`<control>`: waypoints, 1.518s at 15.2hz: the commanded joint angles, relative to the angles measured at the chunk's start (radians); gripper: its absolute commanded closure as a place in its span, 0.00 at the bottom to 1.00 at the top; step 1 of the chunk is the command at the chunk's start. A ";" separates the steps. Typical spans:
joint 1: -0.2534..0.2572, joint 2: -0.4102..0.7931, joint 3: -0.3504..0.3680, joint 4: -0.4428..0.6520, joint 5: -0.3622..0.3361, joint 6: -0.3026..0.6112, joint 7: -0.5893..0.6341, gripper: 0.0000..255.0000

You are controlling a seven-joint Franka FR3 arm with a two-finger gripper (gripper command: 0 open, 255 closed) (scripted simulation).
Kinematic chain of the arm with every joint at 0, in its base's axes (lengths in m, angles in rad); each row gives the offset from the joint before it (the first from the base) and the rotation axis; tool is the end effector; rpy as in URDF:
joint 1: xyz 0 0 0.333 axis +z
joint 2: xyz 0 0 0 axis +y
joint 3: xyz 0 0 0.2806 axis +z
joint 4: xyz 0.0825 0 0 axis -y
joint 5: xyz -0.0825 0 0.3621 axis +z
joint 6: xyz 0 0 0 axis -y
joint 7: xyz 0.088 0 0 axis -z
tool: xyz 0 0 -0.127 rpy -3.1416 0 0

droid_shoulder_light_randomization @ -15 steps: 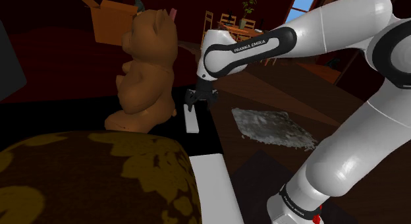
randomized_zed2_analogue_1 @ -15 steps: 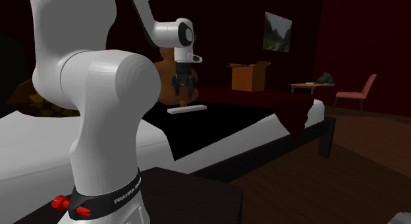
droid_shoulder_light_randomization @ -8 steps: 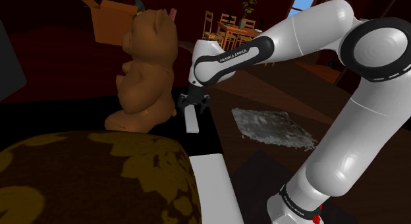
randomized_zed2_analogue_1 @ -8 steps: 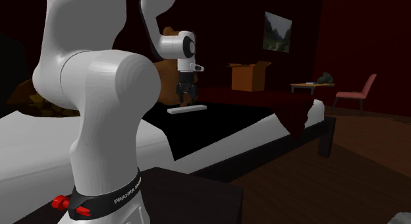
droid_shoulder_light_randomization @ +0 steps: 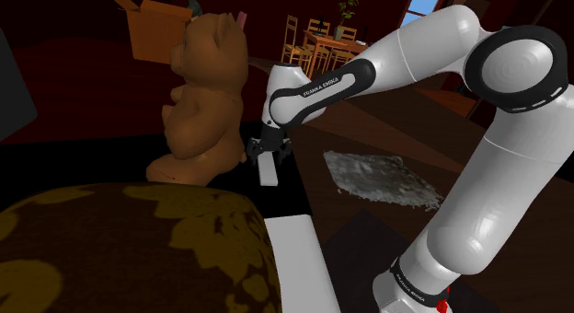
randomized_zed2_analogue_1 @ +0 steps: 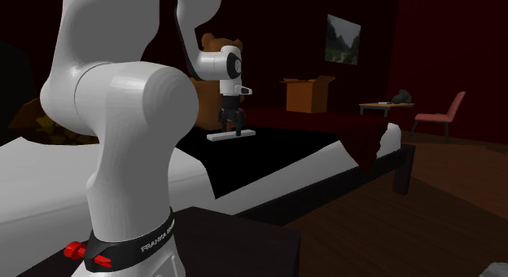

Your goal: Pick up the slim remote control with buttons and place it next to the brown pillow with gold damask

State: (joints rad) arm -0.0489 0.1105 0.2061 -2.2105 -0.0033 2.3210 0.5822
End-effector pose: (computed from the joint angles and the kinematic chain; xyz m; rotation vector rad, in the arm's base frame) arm 0.5157 0.0820 0.2905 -3.0521 0.6569 0.0079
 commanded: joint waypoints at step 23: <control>-0.003 -0.076 0.001 0.054 0.019 -0.128 -0.012 1.00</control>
State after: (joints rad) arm -0.0525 0.0425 0.2065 -2.1636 0.0143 2.2078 0.5694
